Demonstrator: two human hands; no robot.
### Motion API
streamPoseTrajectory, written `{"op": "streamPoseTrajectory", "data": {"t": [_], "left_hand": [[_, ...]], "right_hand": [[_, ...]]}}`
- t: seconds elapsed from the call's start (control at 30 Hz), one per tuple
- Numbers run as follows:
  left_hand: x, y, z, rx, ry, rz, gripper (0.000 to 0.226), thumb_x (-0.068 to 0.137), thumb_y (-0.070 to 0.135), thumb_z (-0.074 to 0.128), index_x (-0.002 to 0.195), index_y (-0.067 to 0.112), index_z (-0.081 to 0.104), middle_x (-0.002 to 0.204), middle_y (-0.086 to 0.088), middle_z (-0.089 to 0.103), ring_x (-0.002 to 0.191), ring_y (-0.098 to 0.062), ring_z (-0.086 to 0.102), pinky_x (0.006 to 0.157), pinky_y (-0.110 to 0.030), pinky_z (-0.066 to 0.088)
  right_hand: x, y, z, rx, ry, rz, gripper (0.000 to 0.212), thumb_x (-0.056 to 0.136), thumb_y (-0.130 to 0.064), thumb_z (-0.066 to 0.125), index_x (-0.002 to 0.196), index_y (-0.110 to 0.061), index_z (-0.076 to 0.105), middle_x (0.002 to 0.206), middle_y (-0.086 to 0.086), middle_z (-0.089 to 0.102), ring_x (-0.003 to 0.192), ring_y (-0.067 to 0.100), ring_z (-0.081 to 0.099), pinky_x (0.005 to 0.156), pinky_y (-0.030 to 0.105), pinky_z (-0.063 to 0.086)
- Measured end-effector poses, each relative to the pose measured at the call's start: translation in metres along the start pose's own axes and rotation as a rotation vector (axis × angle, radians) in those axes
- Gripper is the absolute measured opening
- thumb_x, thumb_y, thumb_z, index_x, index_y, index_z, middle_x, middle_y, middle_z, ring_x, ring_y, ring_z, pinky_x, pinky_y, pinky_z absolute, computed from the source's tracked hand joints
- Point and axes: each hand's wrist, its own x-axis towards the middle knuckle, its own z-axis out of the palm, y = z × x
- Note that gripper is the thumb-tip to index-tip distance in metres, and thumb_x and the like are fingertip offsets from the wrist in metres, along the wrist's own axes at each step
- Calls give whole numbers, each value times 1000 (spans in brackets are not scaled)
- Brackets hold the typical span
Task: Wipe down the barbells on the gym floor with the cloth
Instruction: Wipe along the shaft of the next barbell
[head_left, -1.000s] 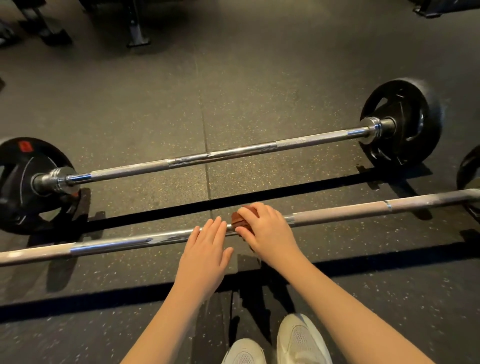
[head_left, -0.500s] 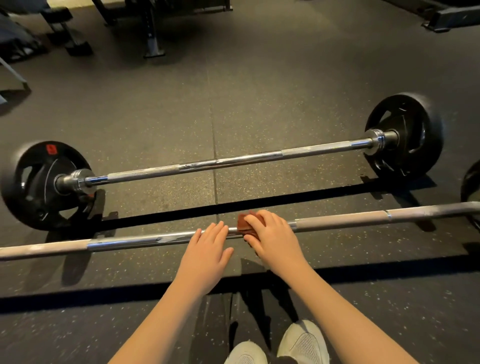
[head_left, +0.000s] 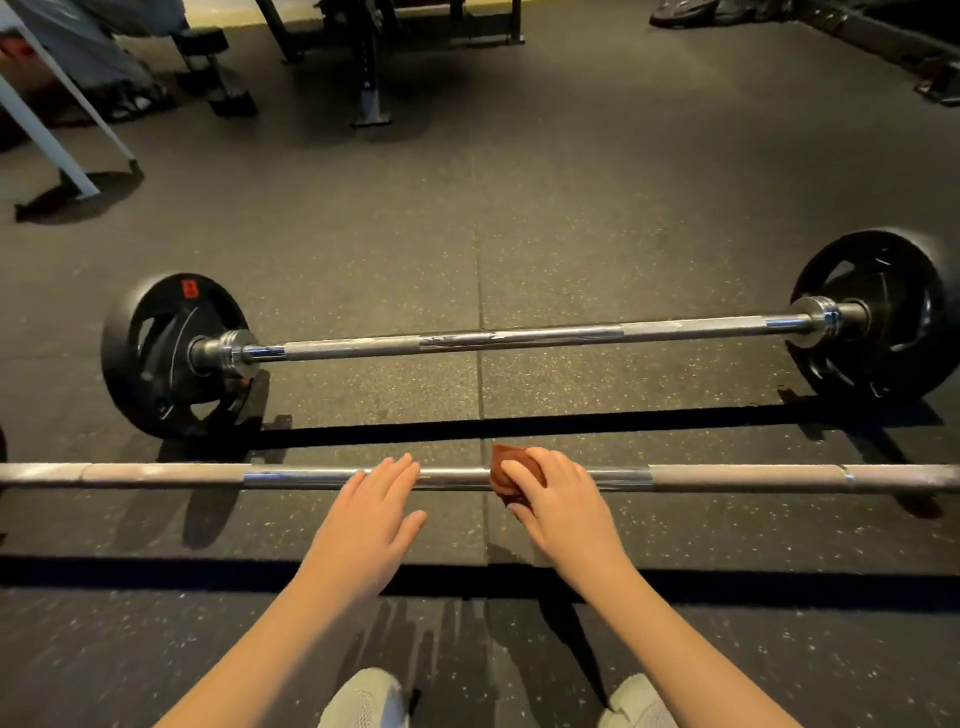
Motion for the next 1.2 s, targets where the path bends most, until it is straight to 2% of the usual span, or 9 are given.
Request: {"op": "streamPoseTrajectory", "data": {"t": [0.1, 0.2, 0.33, 0.5, 0.63, 0.73, 0.87, 1.0, 1.2], "left_hand": [[-5, -33, 0, -5, 24, -89, 77, 89, 56, 13, 149, 12, 33, 155, -1, 29, 145, -19, 23, 118, -32, 9], [-6, -58, 10, -14, -4, -158, 66, 95, 48, 26, 150, 12, 29, 157, -3, 25, 147, -19, 17, 119, -34, 10], [-1, -76, 18, -24, 9, -192, 84, 84, 59, 9, 148, 11, 33, 156, -3, 29, 147, -20, 18, 118, -37, 13], [1, -90, 20, 13, 2, -122, 78, 88, 55, 9, 148, 13, 35, 154, -1, 32, 146, -19, 22, 116, -33, 10], [2, -105, 21, 64, 3, -95, 65, 93, 47, 22, 140, 10, 48, 145, -6, 47, 137, -25, 39, 114, -39, 24], [2, -104, 24, 40, 33, -94, 60, 93, 43, 27, 136, 9, 51, 140, -5, 52, 132, -26, 45, 111, -36, 21], [2, -108, 26, 54, 51, -57, 57, 94, 41, 29, 136, 10, 51, 139, -5, 53, 130, -25, 48, 110, -35, 20], [2, -114, 31, 78, 52, -45, 56, 93, 40, 32, 135, 9, 52, 136, -6, 55, 128, -26, 50, 109, -36, 22], [3, -126, 26, 105, 25, 26, 56, 93, 40, 33, 135, 10, 53, 135, -6, 57, 124, -25, 54, 107, -34, 23]], "right_hand": [[0, -9, 10, -14, 66, 74, 55, 68, -25, 85, 115, -18, 59, 114, 10, 60, 99, 31, 59, 84, 44, 52], [25, -44, 27, -39, 51, 33, 50, 68, -33, 85, 109, -19, 62, 102, 9, 62, 86, 29, 61, 76, 40, 52], [65, -79, 42, -2, -12, -26, 42, 71, -41, 81, 103, -19, 65, 87, 6, 62, 69, 26, 61, 62, 35, 51], [84, -108, 62, 43, -8, -94, 41, 72, -39, 80, 101, -16, 64, 86, 8, 61, 68, 27, 60, 58, 35, 51], [92, -109, 63, 123, -34, -139, 32, 83, -42, 57, 100, -16, 63, 89, 9, 61, 68, 29, 61, 56, 33, 50], [74, -81, 49, 93, -70, -158, 37, 86, -47, 43, 103, -17, 58, 91, 8, 60, 71, 28, 62, 59, 34, 51], [39, -47, 26, 34, -40, -55, 40, 85, -44, 47, 114, -16, 51, 108, 12, 58, 90, 32, 60, 77, 41, 53], [46, -92, 44, 35, -107, -89, 58, 80, -35, 54, 134, -15, 42, 134, 17, 46, 115, 35, 48, 99, 49, 44], [70, -100, 49, 46, -191, -255, 63, 73, -27, 77, 125, -16, 43, 116, 16, 57, 95, 34, 59, 79, 43, 53]]}}
